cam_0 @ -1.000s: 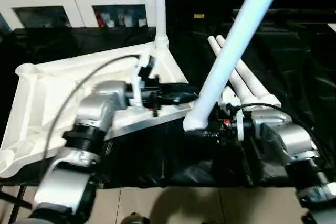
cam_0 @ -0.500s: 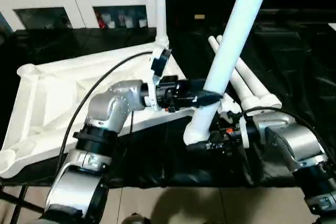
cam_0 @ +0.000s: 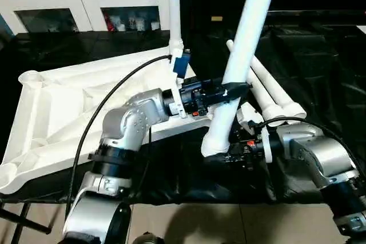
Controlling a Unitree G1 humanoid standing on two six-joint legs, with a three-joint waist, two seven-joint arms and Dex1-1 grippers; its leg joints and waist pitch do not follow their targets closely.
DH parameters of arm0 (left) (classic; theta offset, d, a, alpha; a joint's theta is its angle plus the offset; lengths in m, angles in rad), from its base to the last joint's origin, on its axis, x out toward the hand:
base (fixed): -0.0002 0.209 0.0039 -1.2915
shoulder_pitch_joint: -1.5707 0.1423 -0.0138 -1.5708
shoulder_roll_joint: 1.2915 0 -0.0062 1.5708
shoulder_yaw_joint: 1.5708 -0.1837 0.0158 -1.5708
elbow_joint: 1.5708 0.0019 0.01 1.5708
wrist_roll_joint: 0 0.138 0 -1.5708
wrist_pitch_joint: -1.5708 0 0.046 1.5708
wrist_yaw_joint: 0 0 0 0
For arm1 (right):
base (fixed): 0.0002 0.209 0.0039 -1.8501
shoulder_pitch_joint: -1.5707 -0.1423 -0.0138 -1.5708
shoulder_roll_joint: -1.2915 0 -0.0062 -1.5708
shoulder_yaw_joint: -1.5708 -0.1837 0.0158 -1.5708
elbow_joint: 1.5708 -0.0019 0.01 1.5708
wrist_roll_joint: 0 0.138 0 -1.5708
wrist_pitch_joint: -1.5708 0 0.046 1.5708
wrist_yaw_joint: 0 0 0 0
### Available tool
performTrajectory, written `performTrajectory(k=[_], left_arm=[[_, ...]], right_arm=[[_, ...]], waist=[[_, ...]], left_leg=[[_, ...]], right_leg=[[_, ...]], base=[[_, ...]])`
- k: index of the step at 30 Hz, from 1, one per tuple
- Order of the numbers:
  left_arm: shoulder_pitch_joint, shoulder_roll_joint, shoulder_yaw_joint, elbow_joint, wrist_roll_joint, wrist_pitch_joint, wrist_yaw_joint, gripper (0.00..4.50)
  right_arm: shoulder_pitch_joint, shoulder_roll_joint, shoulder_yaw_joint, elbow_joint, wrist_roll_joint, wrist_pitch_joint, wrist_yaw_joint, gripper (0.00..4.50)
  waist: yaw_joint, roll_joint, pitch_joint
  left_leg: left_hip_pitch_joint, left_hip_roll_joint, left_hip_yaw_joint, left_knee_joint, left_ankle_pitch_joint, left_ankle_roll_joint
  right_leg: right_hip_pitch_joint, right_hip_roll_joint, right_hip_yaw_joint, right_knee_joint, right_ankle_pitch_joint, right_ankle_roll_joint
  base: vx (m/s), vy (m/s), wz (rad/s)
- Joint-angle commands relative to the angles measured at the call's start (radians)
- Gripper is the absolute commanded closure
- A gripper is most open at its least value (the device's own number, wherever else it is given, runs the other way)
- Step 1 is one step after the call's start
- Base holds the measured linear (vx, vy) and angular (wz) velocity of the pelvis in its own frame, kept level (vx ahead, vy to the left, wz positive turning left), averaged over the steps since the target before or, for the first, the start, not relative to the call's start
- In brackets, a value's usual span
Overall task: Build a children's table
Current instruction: Insert table leg to table base
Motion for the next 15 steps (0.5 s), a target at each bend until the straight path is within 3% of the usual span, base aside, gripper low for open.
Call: performTrajectory(k=[1, 4, 5, 6, 7, 10, 12, 13, 15], left_arm=[[0.0, 0.002, 0.05, -0.008, -0.009, -0.004, 0.056, 2.54], [-0.001, -0.001, 0.065, 0.001, -0.02, -0.009, 0.069, 2.55], [-0.004, -0.002, 0.073, 0.006, -0.022, -0.019, 0.079, 2.55], [-0.005, -0.003, 0.076, 0.007, -0.02, -0.025, 0.088, 2.55], [-0.009, -0.004, 0.082, 0.012, -0.02, -0.031, 0.099, 2.55], [-0.033, -0.009, 0.113, 0.037, -0.013, -0.066, 0.154, 2.55], [-0.041, -0.004, 0.11, 0.051, 0.014, -0.105, 0.176, 2.57], [-0.043, 0.0, 0.104, 0.055, 0.024, -0.119, 0.176, 2.57], [-0.051, 0.002, 0.112, 0.07, 0.041, -0.142, 0.204, 2.59]], right_arm=[[-0.013, -0.008, -0.004, -0.015, -0.012, -0.003, -0.02, 1.75], [-0.011, -0.011, -0.008, -0.017, -0.016, -0.005, -0.034, 1.76], [-0.01, -0.009, -0.016, -0.015, -0.026, -0.017, -0.059, 1.76], [-0.01, -0.007, -0.02, -0.012, -0.032, -0.026, -0.074, 1.76], [-0.017, 0.006, -0.039, 0.003, -0.024, -0.026, -0.096, 1.2], [-0.043, 0.051, -0.106, 0.055, -0.013, -0.054, -0.183, 0.98], [-0.048, 0.054, -0.128, 0.057, 0.003, -0.049, -0.191, 0.77], [-0.049, 0.054, -0.136, 0.057, 0.008, -0.051, -0.195, 0.69], [-0.058, 0.062, -0.191, 0.053, 0.052, -0.025, -0.227, 0.54]], waist=[[0.001, -0.011, -0.078], [0.002, -0.011, -0.077], [0.003, -0.001, -0.078], [0.0, -0.005, -0.077], [0.0, -0.008, -0.078], [-0.006, -0.002, -0.079], [-0.009, -0.009, -0.079], [-0.009, -0.006, -0.079], [-0.007, -0.01, -0.083]], left_leg=[[0.012, 0.038, -0.024, -0.051, -0.106, 0.097], [0.013, 0.037, -0.024, -0.051, -0.116, 0.091], [0.013, 0.038, -0.025, -0.051, -0.117, 0.087], [0.013, 0.037, -0.024, -0.051, -0.118, 0.086], [0.013, 0.036, -0.025, -0.052, -0.12, 0.084], [0.011, 0.033, -0.026, -0.05, -0.116, 0.074], [0.012, 0.031, -0.026, -0.051, -0.115, 0.076], [0.011, 0.032, -0.026, -0.051, -0.106, 0.081], [0.012, 0.034, -0.025, -0.048, -0.081, 0.095]], right_leg=[[0.062, -0.061, 0.04, -0.075, -0.148, -0.219], [0.063, -0.062, 0.04, -0.077, -0.158, -0.217], [0.062, -0.063, 0.04, -0.076, -0.162, -0.215], [0.062, -0.061, 0.04, -0.079, -0.16, -0.213], [0.063, -0.062, 0.039, -0.078, -0.156, -0.214], [0.063, -0.061, 0.037, -0.075, -0.149, -0.213], [0.066, -0.061, 0.038, -0.078, -0.158, -0.205], [0.066, -0.06, 0.038, -0.078, -0.158, -0.201], [0.065, -0.059, 0.038, -0.072, -0.122, -0.206]], base=[[0.0, 0.0, 0.0], [0.0, 0.0, 0.0], [0.0, 0.0, 0.0], [0.0, 0.0, 0.0], [0.0, 0.0, 0.0], [0.0, 0.0, 0.0], [0.0, 0.0, 0.0], [0.0, 0.0, 0.0], [0.0, 0.0, 0.0]])
